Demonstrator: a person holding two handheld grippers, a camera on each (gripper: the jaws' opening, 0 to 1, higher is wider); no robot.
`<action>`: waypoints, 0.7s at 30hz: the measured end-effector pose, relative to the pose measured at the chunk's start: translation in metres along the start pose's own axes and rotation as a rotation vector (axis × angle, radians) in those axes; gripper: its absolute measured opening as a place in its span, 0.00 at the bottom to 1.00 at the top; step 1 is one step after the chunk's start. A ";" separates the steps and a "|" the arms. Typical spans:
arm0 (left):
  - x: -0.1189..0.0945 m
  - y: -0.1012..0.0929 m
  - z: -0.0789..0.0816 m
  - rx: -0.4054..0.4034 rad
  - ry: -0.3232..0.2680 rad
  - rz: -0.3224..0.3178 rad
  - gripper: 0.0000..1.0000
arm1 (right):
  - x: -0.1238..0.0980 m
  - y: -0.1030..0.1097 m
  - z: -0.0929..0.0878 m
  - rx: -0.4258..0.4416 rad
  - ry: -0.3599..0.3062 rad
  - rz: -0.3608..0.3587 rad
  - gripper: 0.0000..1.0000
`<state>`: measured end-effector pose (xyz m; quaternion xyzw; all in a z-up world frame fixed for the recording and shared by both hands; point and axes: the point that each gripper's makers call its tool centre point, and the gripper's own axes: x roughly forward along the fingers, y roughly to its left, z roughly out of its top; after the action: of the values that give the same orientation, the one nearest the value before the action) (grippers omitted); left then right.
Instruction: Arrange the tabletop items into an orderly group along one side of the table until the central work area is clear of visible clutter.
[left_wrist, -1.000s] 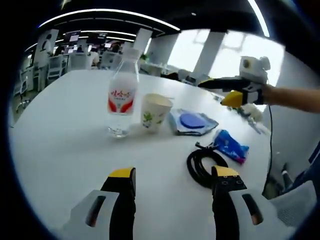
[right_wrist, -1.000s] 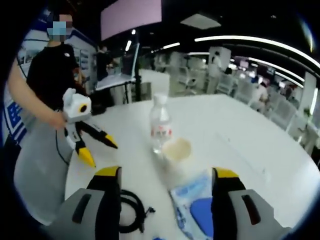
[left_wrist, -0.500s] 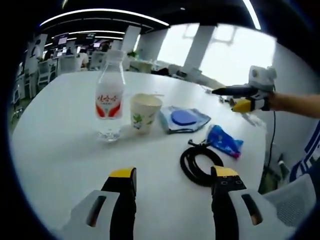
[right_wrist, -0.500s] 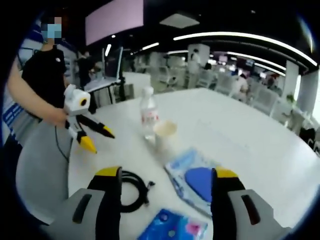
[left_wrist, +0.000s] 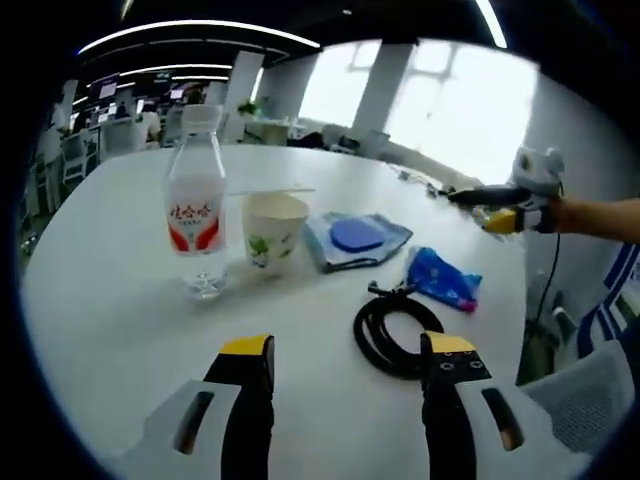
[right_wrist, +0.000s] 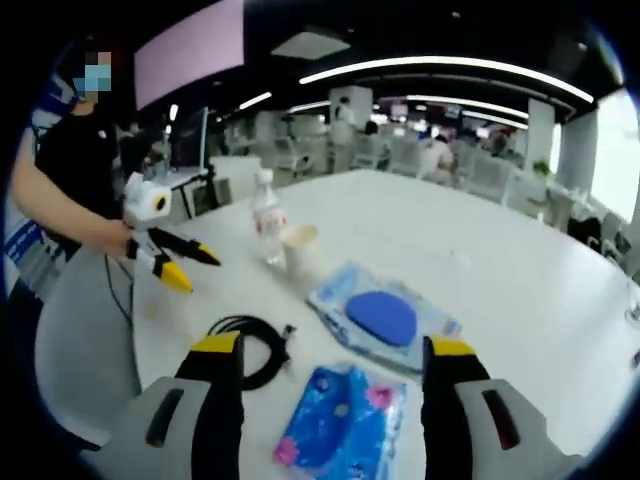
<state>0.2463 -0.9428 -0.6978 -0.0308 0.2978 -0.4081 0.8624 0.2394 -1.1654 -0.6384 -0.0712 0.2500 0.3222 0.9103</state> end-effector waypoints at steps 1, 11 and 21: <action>0.001 -0.001 0.001 0.005 0.001 -0.003 0.57 | -0.003 -0.001 -0.001 0.008 -0.005 -0.010 0.70; 0.018 -0.015 0.010 0.041 0.011 -0.050 0.57 | -0.031 -0.009 -0.025 0.062 0.001 -0.087 0.69; 0.029 -0.025 0.013 0.072 0.036 -0.083 0.56 | -0.050 -0.009 -0.043 0.112 -0.011 -0.153 0.69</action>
<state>0.2505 -0.9828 -0.6944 -0.0049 0.2967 -0.4547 0.8398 0.1945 -1.2126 -0.6514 -0.0371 0.2564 0.2377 0.9362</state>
